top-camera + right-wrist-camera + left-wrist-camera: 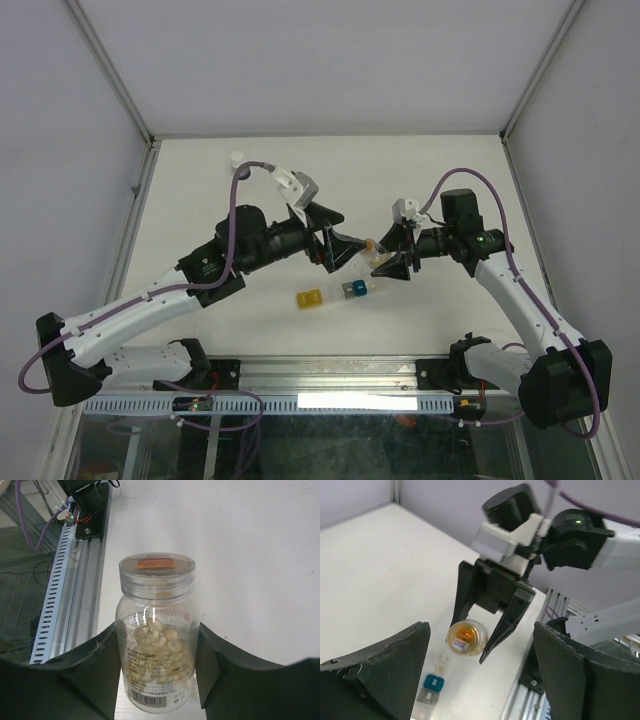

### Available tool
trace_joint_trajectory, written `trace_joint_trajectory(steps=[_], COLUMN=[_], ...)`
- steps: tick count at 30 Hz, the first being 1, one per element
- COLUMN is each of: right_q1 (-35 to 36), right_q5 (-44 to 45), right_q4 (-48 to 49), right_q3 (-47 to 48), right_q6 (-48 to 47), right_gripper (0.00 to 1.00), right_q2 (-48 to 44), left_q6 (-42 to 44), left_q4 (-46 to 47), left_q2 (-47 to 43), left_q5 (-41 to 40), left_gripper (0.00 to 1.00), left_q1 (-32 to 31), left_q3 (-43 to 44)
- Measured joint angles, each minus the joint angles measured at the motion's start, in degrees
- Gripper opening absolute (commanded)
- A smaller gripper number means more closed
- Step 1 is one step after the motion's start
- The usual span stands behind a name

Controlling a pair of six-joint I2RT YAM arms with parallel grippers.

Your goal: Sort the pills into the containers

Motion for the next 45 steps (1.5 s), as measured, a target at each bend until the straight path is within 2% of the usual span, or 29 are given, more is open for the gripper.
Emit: trace_joint_trajectory(steps=[5, 11, 18, 40, 45], right_q1=[0.00, 0.00, 0.00, 0.00, 0.00], right_q5=[0.00, 0.04, 0.04, 0.26, 0.26], right_q4=[0.02, 0.07, 0.09, 0.11, 0.11], right_q3=[0.00, 0.00, 0.00, 0.00, 0.00], right_q6=[0.00, 0.00, 0.00, 0.00, 0.00], right_gripper=[0.00, 0.00, 0.00, 0.00, 0.00], right_q2=[0.00, 0.00, 0.00, 0.00, 0.00], left_q6=[-7.87, -10.40, -10.67, -10.69, -10.67], left_q4=[-7.08, -12.50, -13.35, -17.38, -18.93], left_q2=[5.03, 9.90, 12.20, 17.20, 17.29], left_q5=[-5.53, -7.21, -7.17, -4.94, -4.28], left_gripper=[0.77, 0.78, 0.78, 0.53, 0.50], left_q1=[-0.02, -0.07, -0.07, -1.36, -1.70], left_q3=[2.05, 5.40, 7.80, 11.96, 12.02])
